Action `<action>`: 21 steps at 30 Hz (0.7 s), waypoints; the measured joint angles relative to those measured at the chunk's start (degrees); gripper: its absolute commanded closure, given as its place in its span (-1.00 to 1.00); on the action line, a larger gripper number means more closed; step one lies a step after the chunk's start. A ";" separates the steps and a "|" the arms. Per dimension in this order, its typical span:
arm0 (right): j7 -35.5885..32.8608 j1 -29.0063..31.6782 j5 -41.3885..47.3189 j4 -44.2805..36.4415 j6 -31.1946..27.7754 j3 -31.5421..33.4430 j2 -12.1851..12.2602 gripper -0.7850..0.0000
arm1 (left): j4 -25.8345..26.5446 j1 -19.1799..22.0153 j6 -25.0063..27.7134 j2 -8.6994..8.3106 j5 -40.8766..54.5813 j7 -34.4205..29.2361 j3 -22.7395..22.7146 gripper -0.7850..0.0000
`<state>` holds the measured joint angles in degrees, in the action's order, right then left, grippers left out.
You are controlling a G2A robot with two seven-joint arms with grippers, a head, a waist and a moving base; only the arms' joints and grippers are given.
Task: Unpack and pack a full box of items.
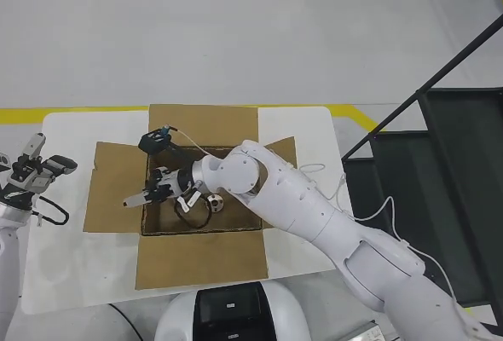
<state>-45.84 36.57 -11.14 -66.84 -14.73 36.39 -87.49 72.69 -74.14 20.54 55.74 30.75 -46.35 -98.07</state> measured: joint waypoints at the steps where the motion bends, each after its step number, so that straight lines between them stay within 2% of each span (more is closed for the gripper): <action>1: 0.04 0.08 -0.21 0.05 0.09 0.23 0.05 -1.00 | 0.00 0.00 0.00 0.00 0.00 0.00 0.00 -1.00; 7: 0.07 2.08 -1.90 -2.19 2.39 3.91 1.43 -1.00 | 0.00 0.00 0.00 0.00 0.00 0.00 0.00 -1.00; 21: -2.71 10.80 -6.93 -11.72 8.65 13.58 5.57 -1.00 | 0.00 0.00 0.00 0.00 0.00 0.00 0.00 -1.00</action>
<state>-48.55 47.37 -18.07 -78.55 -6.08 49.97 -81.92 72.69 -74.14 20.54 55.74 30.75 -46.35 -98.07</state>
